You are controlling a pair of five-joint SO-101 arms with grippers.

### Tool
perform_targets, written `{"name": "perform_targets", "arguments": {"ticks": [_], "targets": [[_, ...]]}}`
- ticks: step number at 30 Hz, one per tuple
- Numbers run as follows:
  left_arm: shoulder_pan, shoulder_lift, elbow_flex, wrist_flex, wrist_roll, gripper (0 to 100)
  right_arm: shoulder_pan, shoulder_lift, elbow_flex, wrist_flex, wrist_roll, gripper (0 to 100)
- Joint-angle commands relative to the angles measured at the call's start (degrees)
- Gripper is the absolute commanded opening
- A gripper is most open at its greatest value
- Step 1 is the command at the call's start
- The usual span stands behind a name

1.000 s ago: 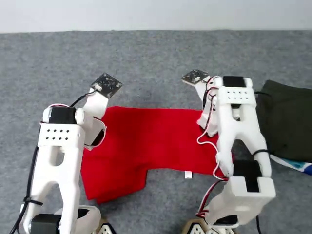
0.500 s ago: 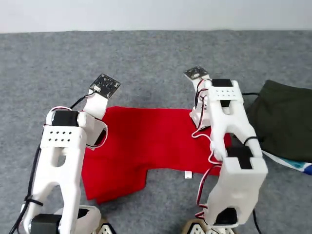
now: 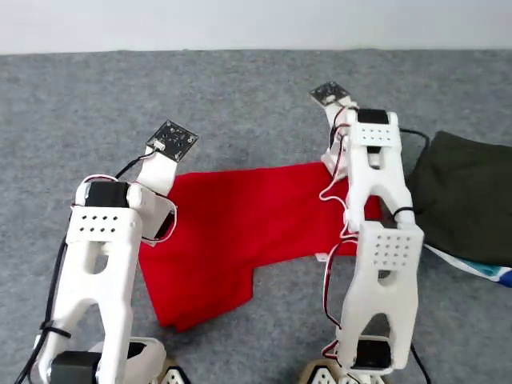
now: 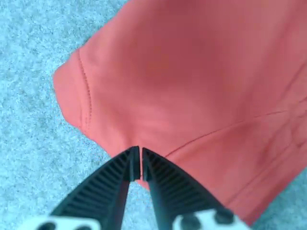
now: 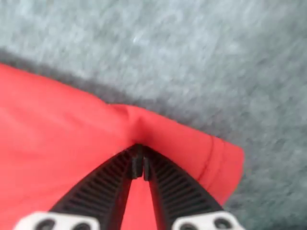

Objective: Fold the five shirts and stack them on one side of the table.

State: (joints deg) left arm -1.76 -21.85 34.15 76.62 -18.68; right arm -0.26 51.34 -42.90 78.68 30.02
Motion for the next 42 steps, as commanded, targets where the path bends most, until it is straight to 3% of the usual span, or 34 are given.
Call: {"name": "perform_targets", "arguments": {"ticks": [1, 5, 8, 16, 27, 31, 37, 42], "targets": [[-0.2, -1.9, -0.3, -0.6, 0.4, 1, -1.4, 1.7, -17.1, 11.2, 0.7, 1.3], [-0.2, -1.9, -0.3, -0.6, 0.4, 1, -2.0, 4.4, -27.7, 22.3, 0.9, 1.3], [-0.2, -1.9, -0.3, -0.6, 0.4, 1, 0.0, 6.1, -31.6, 24.1, 0.7, 1.3], [-0.2, -1.9, -0.3, -0.6, 0.4, 1, 5.8, 12.9, -31.6, 19.4, 2.6, 1.3], [-0.2, -1.9, -0.3, -0.6, 0.4, 1, 3.3, 16.0, -38.5, 8.0, 6.1, 1.2], [-0.2, -1.9, -0.2, -0.6, 0.4, 1, 3.1, 16.0, -39.4, 11.4, 6.2, 1.0], [0.3, -1.9, -0.5, 1.8, 0.4, 1, 3.1, 14.3, -39.0, 24.5, 5.8, 1.2], [0.3, -1.9, -0.8, 3.5, 0.4, 1, 4.5, 11.2, -34.3, 24.4, 2.6, 1.2]]}}
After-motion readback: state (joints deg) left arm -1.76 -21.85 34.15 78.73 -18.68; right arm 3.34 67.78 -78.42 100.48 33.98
